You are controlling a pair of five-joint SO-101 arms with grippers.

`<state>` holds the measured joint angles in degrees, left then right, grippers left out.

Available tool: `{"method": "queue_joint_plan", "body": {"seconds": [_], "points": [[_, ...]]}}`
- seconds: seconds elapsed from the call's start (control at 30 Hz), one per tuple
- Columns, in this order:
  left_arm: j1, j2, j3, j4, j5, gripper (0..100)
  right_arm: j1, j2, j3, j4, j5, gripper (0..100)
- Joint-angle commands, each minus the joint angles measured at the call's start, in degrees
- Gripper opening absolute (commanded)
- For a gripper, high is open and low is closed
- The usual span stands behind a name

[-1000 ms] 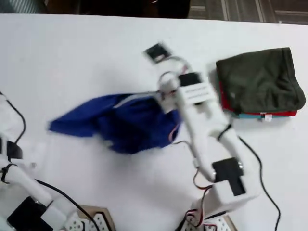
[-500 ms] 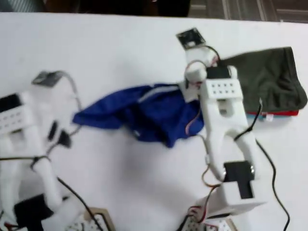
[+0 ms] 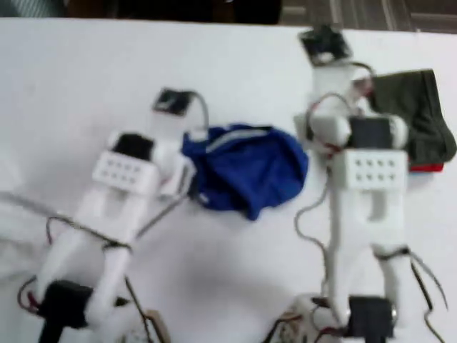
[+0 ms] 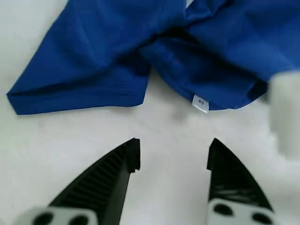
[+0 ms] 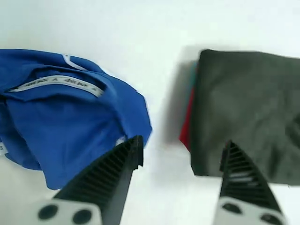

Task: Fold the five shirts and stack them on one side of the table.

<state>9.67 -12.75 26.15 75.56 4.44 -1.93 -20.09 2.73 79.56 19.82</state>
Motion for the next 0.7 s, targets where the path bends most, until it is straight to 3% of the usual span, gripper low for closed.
{"method": "queue_joint_plan", "body": {"seconds": [0.0, 0.33, 0.53, 0.67], "points": [[1.5, 6.2, -1.5, -3.6, 0.7, 25, 4.4, -6.5, -2.4, 2.6, 0.4, 26.9], [1.6, 24.7, -13.1, -2.8, 0.7, 25, 8.5, -9.8, -2.2, 5.6, 0.5, 26.9], [1.9, 26.8, -21.1, 2.8, 0.3, 25, 8.5, -9.8, 1.1, 5.2, 0.5, 26.9], [2.2, 27.2, -25.9, 6.0, -5.2, 25, 8.5, -9.8, 2.8, 5.2, 0.5, 26.9]]}}
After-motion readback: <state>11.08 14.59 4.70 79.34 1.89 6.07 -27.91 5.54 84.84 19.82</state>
